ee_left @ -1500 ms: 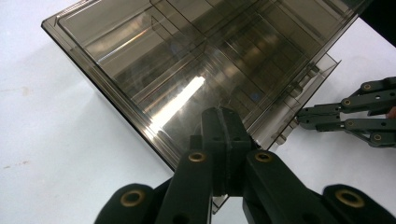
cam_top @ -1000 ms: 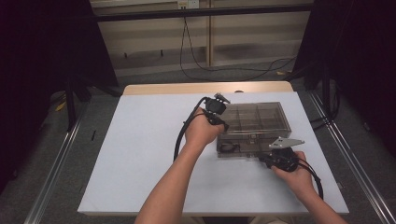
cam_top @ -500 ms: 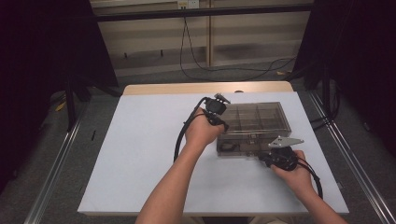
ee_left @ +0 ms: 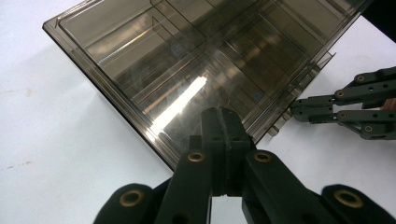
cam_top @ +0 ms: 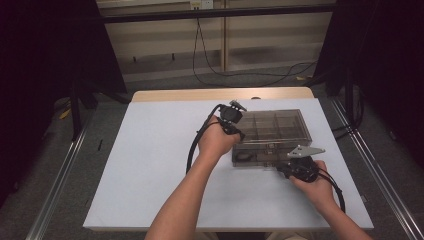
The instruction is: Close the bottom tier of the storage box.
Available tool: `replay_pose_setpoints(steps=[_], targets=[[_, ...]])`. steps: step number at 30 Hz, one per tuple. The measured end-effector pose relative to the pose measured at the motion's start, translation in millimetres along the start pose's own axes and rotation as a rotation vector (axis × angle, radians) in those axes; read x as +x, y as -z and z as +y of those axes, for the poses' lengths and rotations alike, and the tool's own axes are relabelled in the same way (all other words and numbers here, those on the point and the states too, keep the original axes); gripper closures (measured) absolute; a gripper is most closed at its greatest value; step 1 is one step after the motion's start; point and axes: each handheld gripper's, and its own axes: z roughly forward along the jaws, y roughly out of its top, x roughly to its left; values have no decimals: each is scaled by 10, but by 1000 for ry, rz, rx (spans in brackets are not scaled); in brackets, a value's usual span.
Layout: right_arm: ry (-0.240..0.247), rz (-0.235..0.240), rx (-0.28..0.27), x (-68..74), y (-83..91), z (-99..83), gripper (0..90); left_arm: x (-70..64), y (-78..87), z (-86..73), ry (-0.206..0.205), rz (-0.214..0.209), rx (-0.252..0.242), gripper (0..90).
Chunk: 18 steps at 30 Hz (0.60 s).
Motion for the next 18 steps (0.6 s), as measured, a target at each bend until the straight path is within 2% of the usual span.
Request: replay_pose_setpoints(steps=[18], targets=[[1,-4,-8,-28,-32,20,881,-7,-1,5,3,4,4,900]])
